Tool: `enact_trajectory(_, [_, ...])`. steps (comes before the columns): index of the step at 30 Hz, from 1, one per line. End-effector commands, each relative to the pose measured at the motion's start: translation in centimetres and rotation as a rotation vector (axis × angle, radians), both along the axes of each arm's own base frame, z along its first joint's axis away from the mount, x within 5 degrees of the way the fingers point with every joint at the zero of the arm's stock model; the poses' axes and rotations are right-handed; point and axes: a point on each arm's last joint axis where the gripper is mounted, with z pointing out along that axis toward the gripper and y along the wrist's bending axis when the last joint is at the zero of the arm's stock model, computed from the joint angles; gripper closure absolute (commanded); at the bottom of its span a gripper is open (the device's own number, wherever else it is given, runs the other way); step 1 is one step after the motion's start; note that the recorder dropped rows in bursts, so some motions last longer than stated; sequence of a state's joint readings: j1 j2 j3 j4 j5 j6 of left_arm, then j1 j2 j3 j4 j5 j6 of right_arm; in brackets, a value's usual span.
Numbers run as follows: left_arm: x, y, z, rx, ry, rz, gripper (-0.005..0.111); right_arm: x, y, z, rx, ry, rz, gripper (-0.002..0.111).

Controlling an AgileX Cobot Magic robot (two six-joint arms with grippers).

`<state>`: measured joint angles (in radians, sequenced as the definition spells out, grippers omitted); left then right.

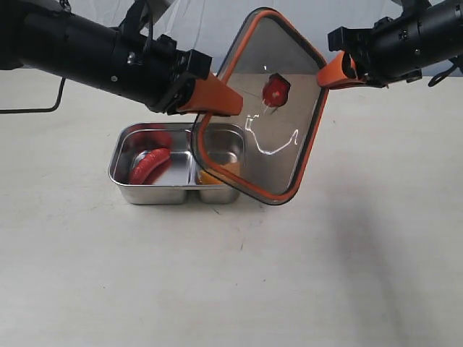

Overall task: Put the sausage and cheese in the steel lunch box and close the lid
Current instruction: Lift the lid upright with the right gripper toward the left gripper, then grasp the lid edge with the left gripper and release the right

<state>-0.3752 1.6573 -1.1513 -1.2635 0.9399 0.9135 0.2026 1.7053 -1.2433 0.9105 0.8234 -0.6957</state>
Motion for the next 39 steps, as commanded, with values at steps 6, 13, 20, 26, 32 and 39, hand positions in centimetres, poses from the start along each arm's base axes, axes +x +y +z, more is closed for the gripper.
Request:
enact_trajectory(6, [-0.4,-0.1,0.2,0.002,-0.012,-0.038,0.106,-0.3,0.0,0.4,0.009,-0.016,0.037,0.088])
enact_trajectory(13, [-0.3,0.0,0.2,0.002,-0.012,-0.034,0.106,0.0,-0.4,0.9,-0.031,-0.079,0.005,0.046])
enact_trajectory(20, [0.7,1.8,-0.1,0.035,-0.024,0.01,0.106,-0.2,-2.0,3.7,-0.165,-0.278,-0.09,0.046])
enact_trajectory(26, [2.2,4.5,-0.1,0.293,-0.227,0.072,0.107,-1.2,-3.5,6.3,-0.251,-0.368,-0.196,0.046])
enact_trajectory(32, [2.4,6.1,2.0,0.506,-0.474,0.073,0.107,-1.5,-4.0,6.2,-0.316,-0.34,-0.212,0.046])
enact_trajectory(39, [2.0,7.4,4.4,0.625,-0.677,0.111,0.107,-1.6,-4.0,6.1,-0.308,-0.328,-0.214,0.046])
